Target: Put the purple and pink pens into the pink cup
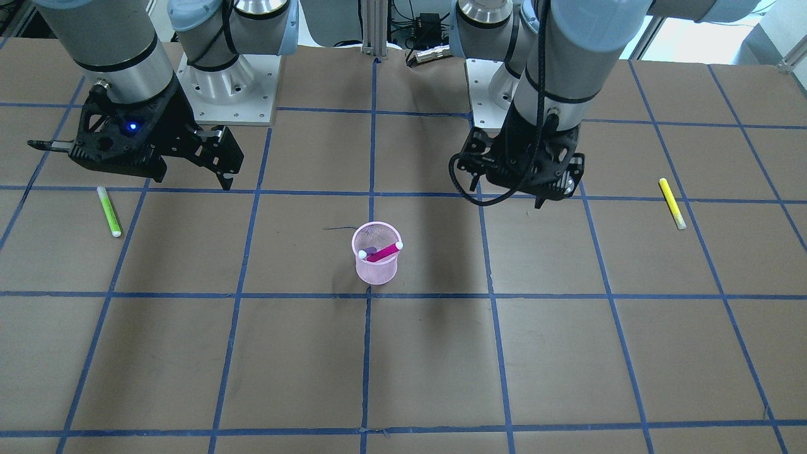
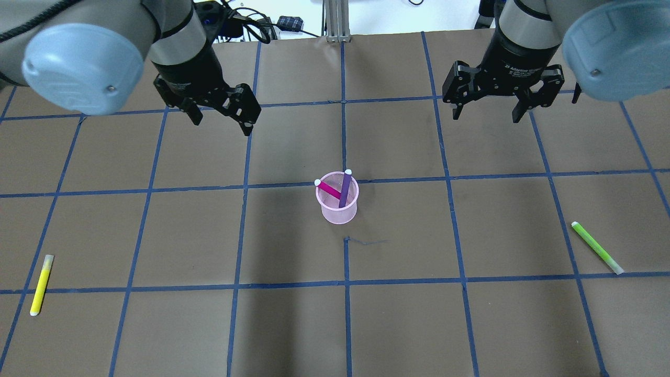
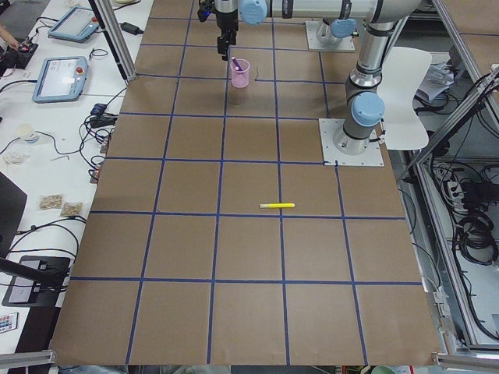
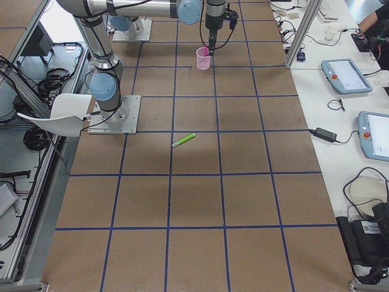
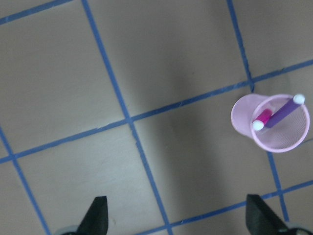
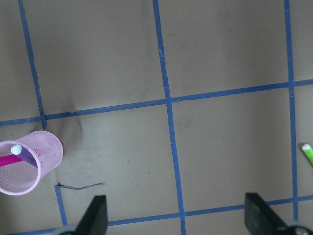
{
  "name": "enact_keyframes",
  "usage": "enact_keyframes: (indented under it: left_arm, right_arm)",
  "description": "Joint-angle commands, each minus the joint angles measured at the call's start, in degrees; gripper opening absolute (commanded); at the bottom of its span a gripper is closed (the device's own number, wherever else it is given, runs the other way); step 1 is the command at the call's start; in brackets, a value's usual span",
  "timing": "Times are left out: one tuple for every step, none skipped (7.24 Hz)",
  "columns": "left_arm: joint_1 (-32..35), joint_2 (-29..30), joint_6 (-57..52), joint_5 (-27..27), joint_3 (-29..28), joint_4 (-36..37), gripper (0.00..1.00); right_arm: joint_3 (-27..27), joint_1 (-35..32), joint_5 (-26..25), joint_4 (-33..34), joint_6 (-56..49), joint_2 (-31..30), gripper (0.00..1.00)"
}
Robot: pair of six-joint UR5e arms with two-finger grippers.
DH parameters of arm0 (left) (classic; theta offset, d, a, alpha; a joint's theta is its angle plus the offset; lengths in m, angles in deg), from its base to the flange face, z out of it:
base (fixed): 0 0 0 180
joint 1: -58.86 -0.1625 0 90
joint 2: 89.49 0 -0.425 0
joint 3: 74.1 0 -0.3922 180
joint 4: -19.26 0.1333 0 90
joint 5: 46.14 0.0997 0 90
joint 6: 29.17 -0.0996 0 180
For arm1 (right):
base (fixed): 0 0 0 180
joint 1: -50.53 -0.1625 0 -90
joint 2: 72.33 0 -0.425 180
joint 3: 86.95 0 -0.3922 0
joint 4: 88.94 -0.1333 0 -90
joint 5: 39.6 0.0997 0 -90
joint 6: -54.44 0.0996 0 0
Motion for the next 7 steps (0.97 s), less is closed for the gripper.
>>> enact_keyframes:
  left_arm:
    - [-0.6, -4.1, -0.2, 2.3, -0.4, -3.7, 1.0]
    - [-1.0, -4.3, -0.2, 1.3, 0.7, -2.7, 1.0]
    - [-0.9, -4.1, 0.8, -2.2, 1.2, 0.8, 1.0]
    - [-1.8, -4.5, -0.1, -2.4, 1.5, 1.7, 1.0]
    - [-4.7, -4.8, 0.0, -3.9, 0.7, 1.8, 1.0]
    - [-5.7, -5.5, 1.7, -3.5, 0.3, 1.4, 1.0]
    - [-6.0, -6.1, 3.1, 0.3, 0.3, -0.2, 1.0]
  right_arm:
    - [-0.1, 0.1, 0.5, -0.2, 0.7, -0.9, 1.0]
    - [-0.3, -0.2, 0.5, -0.2, 0.7, -2.2, 1.0]
    - [-0.3, -0.3, 1.0, -0.4, 0.7, -2.4, 1.0]
    - [-0.3, 0.1, 1.5, -0.5, 0.6, -2.5, 1.0]
    - [-0.2, 0.1, 2.0, -0.4, 0.6, -2.6, 1.0]
    - [-0.1, 0.1, 2.0, -0.2, 0.6, -2.5, 1.0]
    - [-0.2, 0.2, 2.0, -0.2, 0.6, -2.6, 1.0]
